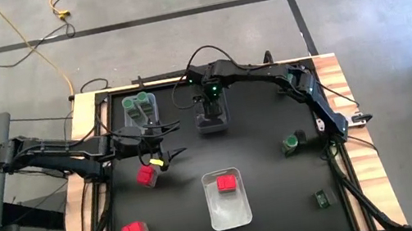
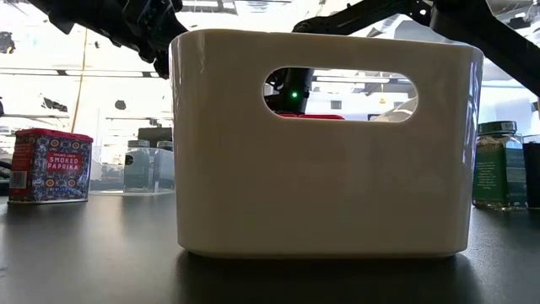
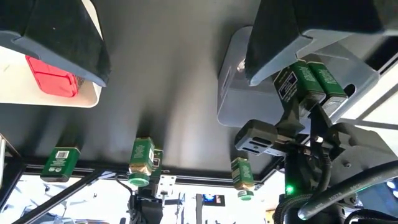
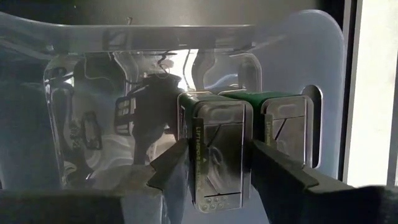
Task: Sort spices by type
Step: Put the bottom left black seasoning can into the black bin, then put the top red seasoning can into the white bin
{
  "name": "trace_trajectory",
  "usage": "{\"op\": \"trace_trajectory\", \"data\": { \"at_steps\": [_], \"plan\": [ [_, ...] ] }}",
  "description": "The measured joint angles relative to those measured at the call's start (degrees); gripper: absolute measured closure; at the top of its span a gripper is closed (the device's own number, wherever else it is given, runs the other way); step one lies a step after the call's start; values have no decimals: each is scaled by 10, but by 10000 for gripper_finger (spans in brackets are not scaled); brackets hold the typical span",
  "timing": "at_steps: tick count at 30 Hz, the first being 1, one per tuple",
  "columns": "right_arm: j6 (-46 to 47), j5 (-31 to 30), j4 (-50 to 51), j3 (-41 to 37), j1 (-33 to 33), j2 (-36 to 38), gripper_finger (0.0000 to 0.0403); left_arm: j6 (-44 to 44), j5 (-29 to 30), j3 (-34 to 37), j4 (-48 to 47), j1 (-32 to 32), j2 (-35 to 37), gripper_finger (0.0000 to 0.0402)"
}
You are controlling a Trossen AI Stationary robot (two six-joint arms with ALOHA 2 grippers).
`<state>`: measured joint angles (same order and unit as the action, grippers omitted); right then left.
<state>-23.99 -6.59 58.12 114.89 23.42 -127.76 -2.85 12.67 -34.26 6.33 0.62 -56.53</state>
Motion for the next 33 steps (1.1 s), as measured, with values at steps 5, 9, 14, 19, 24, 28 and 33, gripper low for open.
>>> {"op": "trace_trajectory", "data": {
  "at_steps": [5,9,14,19,24,28,33],
  "plan": [
    [-3,0,-5,0,0,0,201,-4,0,0,0,0,0,50],
    [-3,0,-6,0,0,0,178,-6,0,0,0,0,0,50],
    [-3,0,-6,0,0,0,150,-7,0,0,0,0,0,50],
    [-4,0,-6,0,0,0,139,-9,0,0,0,0,0,50],
    [-4,0,-4,0,0,0,137,-9,0,0,0,0,0,50],
    [-4,0,-3,0,0,1,137,-9,0,0,0,0,0,50],
    [-4,0,2,0,0,12,137,-9,0,0,-1,0,0,50]
  ]
}}
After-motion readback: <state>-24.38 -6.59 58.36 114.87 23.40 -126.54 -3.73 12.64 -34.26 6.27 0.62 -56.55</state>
